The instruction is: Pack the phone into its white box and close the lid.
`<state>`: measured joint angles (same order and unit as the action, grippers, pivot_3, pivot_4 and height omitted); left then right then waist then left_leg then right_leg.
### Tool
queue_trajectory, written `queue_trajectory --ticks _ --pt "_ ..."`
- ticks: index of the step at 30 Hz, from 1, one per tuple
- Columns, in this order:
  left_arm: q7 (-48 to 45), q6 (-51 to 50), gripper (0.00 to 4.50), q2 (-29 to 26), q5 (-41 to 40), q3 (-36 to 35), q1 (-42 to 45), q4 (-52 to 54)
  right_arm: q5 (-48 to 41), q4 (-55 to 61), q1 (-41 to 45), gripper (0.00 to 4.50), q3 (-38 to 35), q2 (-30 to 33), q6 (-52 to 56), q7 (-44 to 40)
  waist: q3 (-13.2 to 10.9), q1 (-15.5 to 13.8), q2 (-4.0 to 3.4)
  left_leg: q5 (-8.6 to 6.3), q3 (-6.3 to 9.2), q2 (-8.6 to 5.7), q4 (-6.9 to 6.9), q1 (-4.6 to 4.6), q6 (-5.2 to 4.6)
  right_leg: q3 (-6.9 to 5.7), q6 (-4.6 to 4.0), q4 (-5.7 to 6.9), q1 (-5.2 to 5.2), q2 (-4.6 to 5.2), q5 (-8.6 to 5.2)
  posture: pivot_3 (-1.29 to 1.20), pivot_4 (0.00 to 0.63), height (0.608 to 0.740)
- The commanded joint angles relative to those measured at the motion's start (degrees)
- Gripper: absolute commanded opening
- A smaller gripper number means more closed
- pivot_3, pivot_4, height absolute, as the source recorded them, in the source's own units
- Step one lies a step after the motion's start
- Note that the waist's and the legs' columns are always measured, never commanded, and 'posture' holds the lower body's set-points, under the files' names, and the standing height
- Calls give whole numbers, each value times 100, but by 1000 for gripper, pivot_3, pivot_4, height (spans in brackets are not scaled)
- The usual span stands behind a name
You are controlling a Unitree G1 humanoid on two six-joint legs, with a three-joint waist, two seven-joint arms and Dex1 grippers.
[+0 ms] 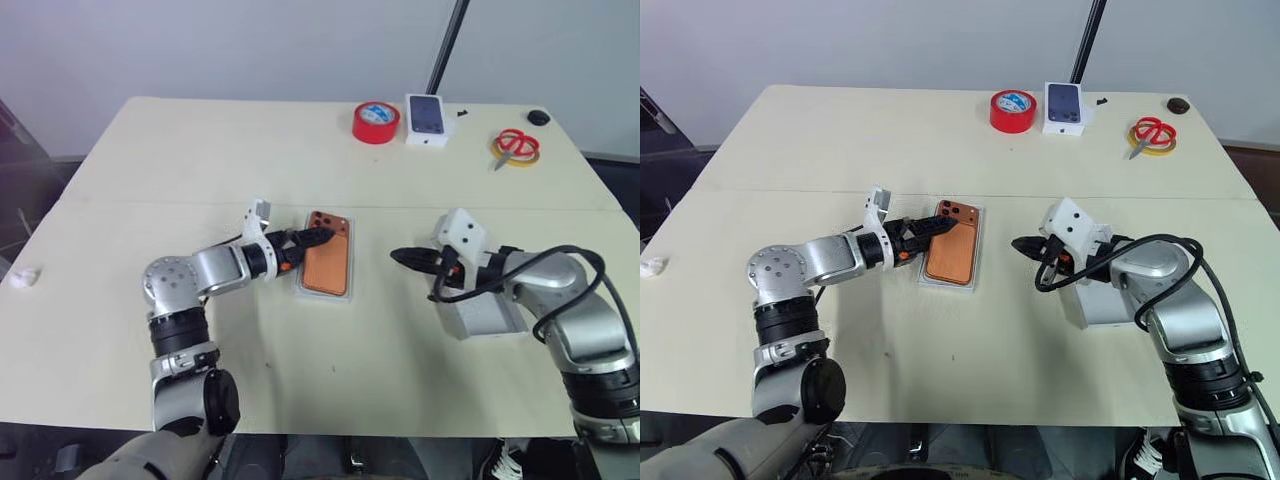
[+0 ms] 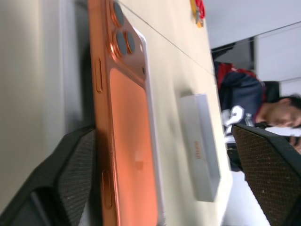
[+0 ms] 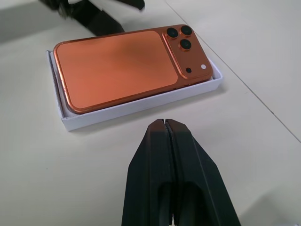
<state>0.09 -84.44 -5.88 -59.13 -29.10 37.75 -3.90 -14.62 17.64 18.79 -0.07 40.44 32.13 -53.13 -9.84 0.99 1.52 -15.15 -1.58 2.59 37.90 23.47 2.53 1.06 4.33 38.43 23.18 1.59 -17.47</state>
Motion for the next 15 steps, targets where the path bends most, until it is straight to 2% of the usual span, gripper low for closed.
queue_trajectory --ticks 1,3,5,7,12,13,15 --pt "-102 -58 4309 -435 -101 -49 -78 592 159 -16 187 0 145 67 -98 139 0 -5 0 1 0 3 0 0 2 -1 0 0 0 -2 0 0 150 732" --pt "-248 96 4309 -765 29 130 -176 880 352 -165 298 0 317 14 -114 303 0 -13 0 2 0 8 0 0 3 -1 0 2 1 -1 0 0 150 732" --pt "-558 429 3807 -1234 360 594 -403 1219 534 -316 417 0 545 -81 -123 448 0 -21 0 3 -1 8 0 0 5 0 0 1 1 4 0 0 150 732" --pt "-801 832 2973 -1521 692 999 -624 1409 733 -497 559 0 782 -193 -7 629 0 -24 -2 9 -2 7 -1 0 16 1 0 0 0 5 0 0 150 732" --pt "-1009 1525 288 -1556 1349 1679 -819 1259 1309 -968 1009 0 1419 -609 240 1131 0 -42 -1 5 -3 8 1 2 8 0 -1 -1 0 13 0 0 150 732" --pt "-1045 1635 34 -1545 1499 1841 -811 1193 1424 -1060 1086 0 1521 -703 263 1240 0 -43 -1 3 -3 8 1 2 5 1 -1 -2 1 12 0 0 150 732" --pt "-1159 1833 34 -1529 1739 2117 -768 1067 1606 -1190 1195 0 1661 -841 242 1390 0 -38 -2 3 -3 8 1 2 5 0 -1 -2 1 11 0 0 150 732"
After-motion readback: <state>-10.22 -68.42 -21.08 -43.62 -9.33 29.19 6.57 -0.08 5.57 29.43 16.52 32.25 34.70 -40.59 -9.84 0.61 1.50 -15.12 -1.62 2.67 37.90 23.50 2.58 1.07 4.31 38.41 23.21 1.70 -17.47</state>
